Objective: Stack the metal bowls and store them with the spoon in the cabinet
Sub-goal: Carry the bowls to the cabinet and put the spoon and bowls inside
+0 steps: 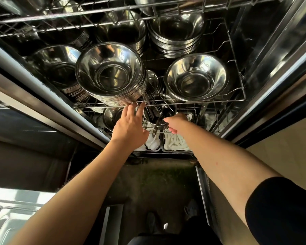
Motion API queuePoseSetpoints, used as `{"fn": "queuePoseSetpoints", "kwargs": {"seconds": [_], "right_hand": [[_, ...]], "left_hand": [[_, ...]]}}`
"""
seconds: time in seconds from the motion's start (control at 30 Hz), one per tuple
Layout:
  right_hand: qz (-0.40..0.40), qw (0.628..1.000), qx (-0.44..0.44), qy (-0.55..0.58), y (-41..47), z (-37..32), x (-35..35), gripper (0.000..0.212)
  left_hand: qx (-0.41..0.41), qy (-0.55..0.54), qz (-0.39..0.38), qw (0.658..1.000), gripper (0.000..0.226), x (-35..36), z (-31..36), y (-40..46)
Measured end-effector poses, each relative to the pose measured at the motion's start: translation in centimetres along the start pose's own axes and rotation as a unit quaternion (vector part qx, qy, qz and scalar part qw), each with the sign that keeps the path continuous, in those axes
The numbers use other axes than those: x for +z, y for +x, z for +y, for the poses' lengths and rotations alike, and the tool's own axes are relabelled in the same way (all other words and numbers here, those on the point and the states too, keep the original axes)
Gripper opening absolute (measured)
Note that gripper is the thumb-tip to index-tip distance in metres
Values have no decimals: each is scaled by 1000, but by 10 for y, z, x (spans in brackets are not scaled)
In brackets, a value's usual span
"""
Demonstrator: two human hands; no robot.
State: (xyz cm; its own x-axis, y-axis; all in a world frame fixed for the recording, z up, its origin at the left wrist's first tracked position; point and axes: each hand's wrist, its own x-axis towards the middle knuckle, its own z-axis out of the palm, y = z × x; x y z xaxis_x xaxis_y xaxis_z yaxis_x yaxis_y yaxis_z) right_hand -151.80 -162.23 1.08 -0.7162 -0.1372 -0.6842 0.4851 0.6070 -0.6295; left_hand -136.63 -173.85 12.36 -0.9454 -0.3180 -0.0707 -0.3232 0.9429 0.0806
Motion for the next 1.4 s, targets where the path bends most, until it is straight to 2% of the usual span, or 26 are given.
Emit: {"fn": "queuePoseSetpoints", "kwargs": {"seconds": [0.13,0.23,0.33,0.5,0.57,0.67,0.77,0.87,0.97,1.07,1.17,1.27,1.4], "right_hand": [[10,1000,-19,-9,-13,8,-15,31],[15,994,-85,-66,-35,11,-33,27],[51,966,-180,-181,-67,14,-54,35],[87,931,-262,-240,-119,8,-93,31],[116,908,-303,-267,-133,1,-109,31],[159,881,-343,-283,-146,-9,-131,31],[194,856,-374,-298,-149,-20,-151,37],[208,861,-353,-301,-148,-32,-168,56],[214,873,-319,-301,-145,-41,-179,80],[171,904,-277,-278,-144,-45,-179,113],[123,926,-251,-254,-140,-45,-176,135],[114,929,-239,-260,-133,-44,-176,137],[138,919,-264,-258,-127,-43,-177,118]], "left_hand": [[1,0,-7,1000,97,-1,0,0],[1,-8,-15,1000,95,-4,-1,0],[-7,-37,-26,999,91,-7,-3,2],[11,0,-40,999,88,-17,-1,5],[11,13,-41,999,81,-23,3,9],[19,18,-5,1000,55,-38,14,16],[40,-17,49,998,48,-50,33,24],[70,-80,51,993,60,-57,52,40],[78,-119,29,989,83,-59,66,59],[92,-150,10,984,112,-54,76,74],[94,-166,7,982,125,-47,82,79],[69,-181,7,981,128,-42,81,80],[40,-191,7,981,129,-37,76,79]]}}
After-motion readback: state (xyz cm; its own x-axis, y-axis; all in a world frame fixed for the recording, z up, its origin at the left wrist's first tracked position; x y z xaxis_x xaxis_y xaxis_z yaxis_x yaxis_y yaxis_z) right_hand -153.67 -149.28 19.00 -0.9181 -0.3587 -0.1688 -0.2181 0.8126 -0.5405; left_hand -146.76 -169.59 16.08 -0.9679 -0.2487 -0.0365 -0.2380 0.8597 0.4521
